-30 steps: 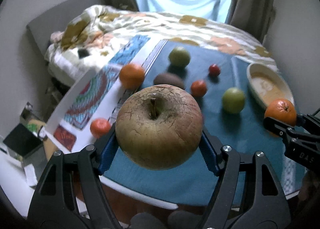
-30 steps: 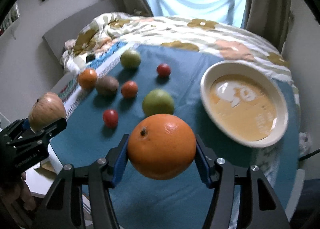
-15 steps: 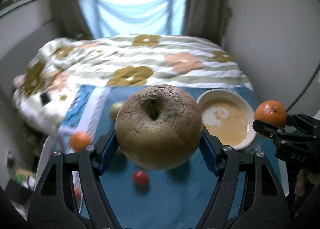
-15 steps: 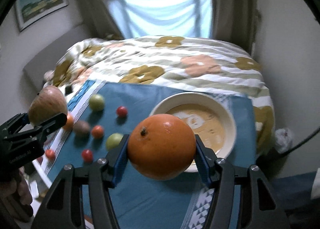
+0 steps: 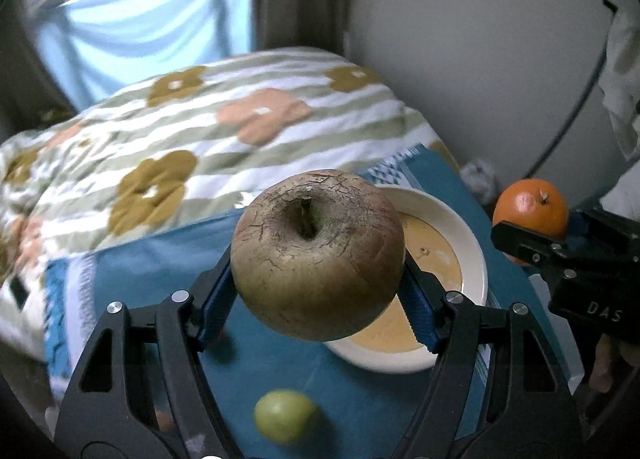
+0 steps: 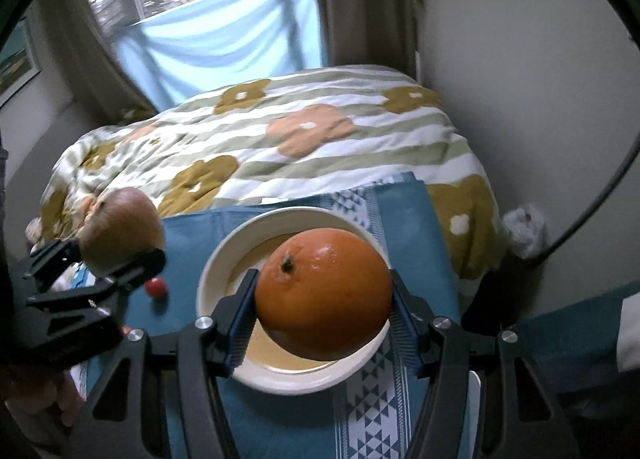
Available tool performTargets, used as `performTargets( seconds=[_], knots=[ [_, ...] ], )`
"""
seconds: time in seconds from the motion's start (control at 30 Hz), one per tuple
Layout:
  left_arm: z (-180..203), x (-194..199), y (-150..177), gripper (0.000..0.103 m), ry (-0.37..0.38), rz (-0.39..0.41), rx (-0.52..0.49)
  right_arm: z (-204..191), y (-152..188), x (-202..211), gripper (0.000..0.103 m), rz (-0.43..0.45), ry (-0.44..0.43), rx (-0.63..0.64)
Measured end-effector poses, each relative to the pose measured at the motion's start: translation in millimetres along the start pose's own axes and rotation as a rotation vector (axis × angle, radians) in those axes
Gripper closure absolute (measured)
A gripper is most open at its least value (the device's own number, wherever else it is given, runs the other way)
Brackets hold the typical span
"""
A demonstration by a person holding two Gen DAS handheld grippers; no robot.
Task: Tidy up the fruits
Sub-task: 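Carry the apple into the cream bowl and release it with the left gripper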
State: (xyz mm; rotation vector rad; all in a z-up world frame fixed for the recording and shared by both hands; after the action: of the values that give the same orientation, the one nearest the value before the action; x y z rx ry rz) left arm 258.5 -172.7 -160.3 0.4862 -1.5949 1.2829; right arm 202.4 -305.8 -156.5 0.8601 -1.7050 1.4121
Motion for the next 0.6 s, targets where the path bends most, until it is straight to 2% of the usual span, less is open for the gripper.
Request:
performTargets(
  seconds=[0.23,0.4,0.6],
  knots=[
    [31.2,-64.4,-18.9,0.025,0.054,-0.070,-0.154,23.3,-1.4,-16.7,0.047,0.001,0.059,-0.082],
    [40.8,-96.6,-24.8,0.025,0.048,-0.111,-0.216,37.7,-0.2,-28.1,0.047,-0.012,0.079,-0.119],
    [44.0,-117.2,-29.1,0.024,0.026,-0.143,-0.257,46.7,0.1,-33.1,0.047,-0.021,0.082,-0.150]
  ],
)
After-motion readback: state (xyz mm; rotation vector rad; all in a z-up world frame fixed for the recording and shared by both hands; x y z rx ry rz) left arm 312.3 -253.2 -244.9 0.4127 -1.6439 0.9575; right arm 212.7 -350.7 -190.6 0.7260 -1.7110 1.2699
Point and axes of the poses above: each gripper's, at about its wrist camera, not at the fingertips, and x roughly against the way its jaws point, z to its right, y to its underside, the point moved 3 cm from there along -x, roughly the way its jaws point, and after that the axes turned 10 degrees about -z, right-handed, at the moved point
